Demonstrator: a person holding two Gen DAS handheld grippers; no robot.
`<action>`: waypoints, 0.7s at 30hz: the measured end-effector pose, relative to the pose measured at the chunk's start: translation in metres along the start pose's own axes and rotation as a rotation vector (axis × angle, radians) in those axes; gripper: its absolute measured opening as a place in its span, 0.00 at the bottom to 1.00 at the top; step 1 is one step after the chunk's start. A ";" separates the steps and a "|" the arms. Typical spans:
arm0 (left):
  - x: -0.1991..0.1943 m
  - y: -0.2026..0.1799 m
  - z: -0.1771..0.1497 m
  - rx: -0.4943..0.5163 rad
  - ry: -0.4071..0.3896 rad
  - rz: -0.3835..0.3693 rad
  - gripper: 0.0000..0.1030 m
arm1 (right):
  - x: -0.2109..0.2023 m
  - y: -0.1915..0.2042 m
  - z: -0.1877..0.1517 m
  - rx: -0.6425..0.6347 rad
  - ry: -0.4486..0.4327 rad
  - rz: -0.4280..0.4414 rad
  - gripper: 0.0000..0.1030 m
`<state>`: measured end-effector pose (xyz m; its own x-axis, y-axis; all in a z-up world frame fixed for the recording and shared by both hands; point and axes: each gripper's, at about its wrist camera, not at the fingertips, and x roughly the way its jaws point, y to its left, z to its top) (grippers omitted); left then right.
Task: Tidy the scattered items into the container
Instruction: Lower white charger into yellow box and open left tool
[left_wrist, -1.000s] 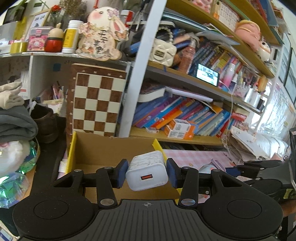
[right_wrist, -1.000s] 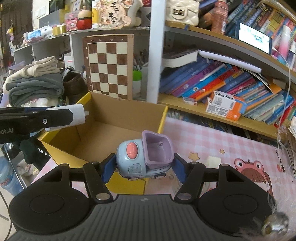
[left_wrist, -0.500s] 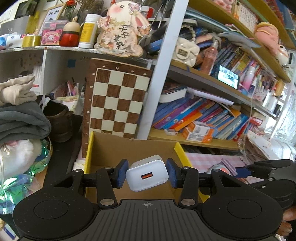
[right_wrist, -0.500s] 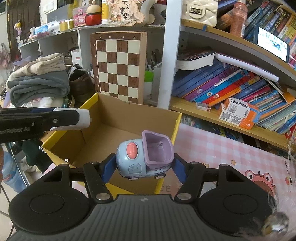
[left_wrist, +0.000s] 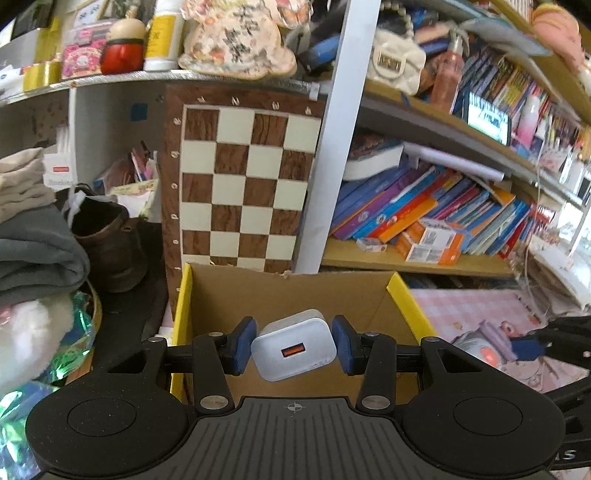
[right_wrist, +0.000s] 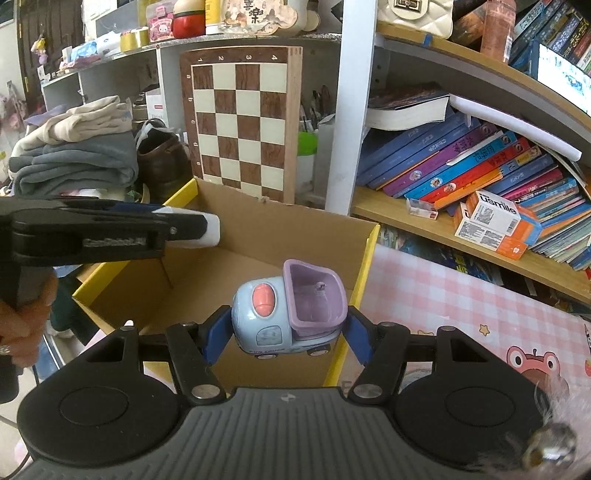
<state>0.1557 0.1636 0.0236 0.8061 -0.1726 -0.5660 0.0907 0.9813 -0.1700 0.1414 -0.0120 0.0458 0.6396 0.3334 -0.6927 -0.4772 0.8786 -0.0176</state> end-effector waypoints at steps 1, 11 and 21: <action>0.005 0.001 0.000 0.003 0.011 0.003 0.42 | 0.001 -0.001 0.001 0.000 0.000 -0.002 0.61; 0.044 0.005 -0.003 0.040 0.115 0.040 0.42 | 0.015 -0.010 0.006 0.002 0.006 0.008 0.61; 0.075 0.000 -0.002 0.096 0.230 0.054 0.42 | 0.022 -0.014 0.009 0.006 0.017 0.022 0.61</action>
<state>0.2148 0.1509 -0.0201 0.6579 -0.1238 -0.7429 0.1149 0.9913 -0.0635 0.1673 -0.0138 0.0369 0.6187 0.3468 -0.7049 -0.4875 0.8731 0.0016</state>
